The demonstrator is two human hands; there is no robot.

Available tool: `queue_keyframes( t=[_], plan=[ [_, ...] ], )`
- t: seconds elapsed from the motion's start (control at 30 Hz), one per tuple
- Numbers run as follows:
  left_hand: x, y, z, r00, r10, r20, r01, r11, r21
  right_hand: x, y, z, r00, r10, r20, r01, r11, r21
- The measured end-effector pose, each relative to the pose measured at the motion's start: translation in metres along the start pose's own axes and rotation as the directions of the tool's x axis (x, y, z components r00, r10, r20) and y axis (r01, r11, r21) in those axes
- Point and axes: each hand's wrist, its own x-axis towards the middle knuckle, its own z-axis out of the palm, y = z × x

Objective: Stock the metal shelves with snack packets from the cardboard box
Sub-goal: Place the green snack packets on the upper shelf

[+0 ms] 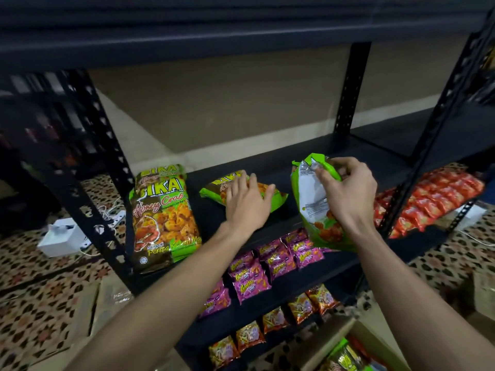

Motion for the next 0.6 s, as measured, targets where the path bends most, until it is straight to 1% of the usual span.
queue_keyframes(
  t=[0.07, 0.1, 0.17, 0.27, 0.47, 0.6],
  plan=[
    [0.008, -0.003, 0.008, 0.997, -0.048, 0.055, 0.047, 0.999, 0.016, 0.003, -0.003, 0.001, 1.000, -0.008, 0.002, 0.008, 1.000, -0.004],
    [0.011, -0.007, 0.011, 0.995, -0.050, 0.084, 0.047, 0.998, 0.045, 0.004, -0.004, 0.002, 1.000, -0.009, 0.003, 0.009, 1.000, -0.001],
    [0.015, -0.018, 0.014, 0.988, -0.040, 0.150, 0.023, 0.994, 0.109, 0.006, -0.005, 0.003, 1.000, -0.016, 0.001, 0.016, 1.000, 0.008],
    [0.024, -0.035, 0.012, 0.979, -0.020, 0.204, -0.021, 0.981, 0.195, 0.009, -0.006, 0.007, 1.000, -0.024, 0.005, 0.024, 1.000, 0.011],
    [0.059, -0.062, -0.006, 0.938, -0.070, 0.339, -0.036, 0.954, 0.296, 0.017, -0.012, 0.022, 1.000, -0.024, 0.009, 0.024, 0.999, 0.034],
    [0.076, -0.074, -0.010, 0.919, -0.132, 0.373, -0.010, 0.934, 0.356, 0.022, -0.017, 0.034, 0.999, -0.042, 0.029, 0.040, 0.998, 0.058]
  ],
)
